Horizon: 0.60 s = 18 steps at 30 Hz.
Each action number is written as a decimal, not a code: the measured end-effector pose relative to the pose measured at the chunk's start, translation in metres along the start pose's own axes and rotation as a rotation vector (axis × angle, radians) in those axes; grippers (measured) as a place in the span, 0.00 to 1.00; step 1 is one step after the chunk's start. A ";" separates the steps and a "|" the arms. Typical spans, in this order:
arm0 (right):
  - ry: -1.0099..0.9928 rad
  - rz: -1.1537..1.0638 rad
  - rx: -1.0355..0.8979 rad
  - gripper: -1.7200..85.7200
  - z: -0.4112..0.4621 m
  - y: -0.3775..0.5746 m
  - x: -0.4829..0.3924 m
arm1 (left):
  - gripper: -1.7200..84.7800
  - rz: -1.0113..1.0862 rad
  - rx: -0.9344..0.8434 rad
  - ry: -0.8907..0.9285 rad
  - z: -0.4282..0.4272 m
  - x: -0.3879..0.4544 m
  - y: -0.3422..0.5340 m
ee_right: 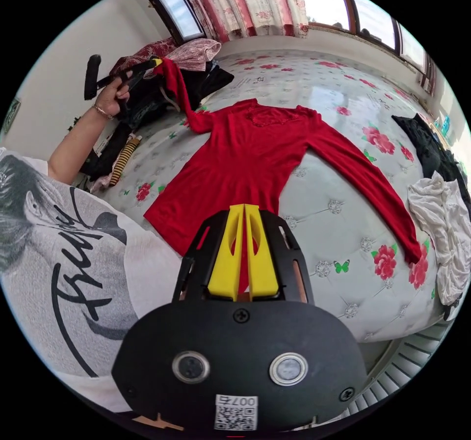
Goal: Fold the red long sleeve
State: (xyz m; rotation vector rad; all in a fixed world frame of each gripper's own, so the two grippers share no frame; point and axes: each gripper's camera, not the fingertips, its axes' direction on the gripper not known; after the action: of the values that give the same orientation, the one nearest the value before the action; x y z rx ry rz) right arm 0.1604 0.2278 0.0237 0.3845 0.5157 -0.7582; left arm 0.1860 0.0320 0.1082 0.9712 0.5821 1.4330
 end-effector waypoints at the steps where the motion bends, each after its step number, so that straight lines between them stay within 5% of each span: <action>1: -0.002 0.022 0.008 0.02 0.001 0.000 0.006 | 0.03 0.097 -0.011 0.145 0.015 0.037 -0.014; 4: -0.020 0.075 0.012 0.02 0.009 -0.003 0.021 | 0.09 0.119 -0.151 0.311 0.072 0.088 -0.010; 13: 0.003 0.027 -0.007 0.06 0.051 -0.051 0.044 | 0.09 -0.253 -0.546 0.191 0.170 0.092 0.144; 18: 0.055 -0.126 -0.042 0.07 0.097 -0.113 0.030 | 0.09 -0.321 -0.623 0.140 0.187 0.101 0.185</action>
State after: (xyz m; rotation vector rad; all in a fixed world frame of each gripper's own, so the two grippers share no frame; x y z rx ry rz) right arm 0.1250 0.0875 0.0686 0.3363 0.6109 -0.8584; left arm 0.2503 0.0692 0.3798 0.2715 0.3349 1.2776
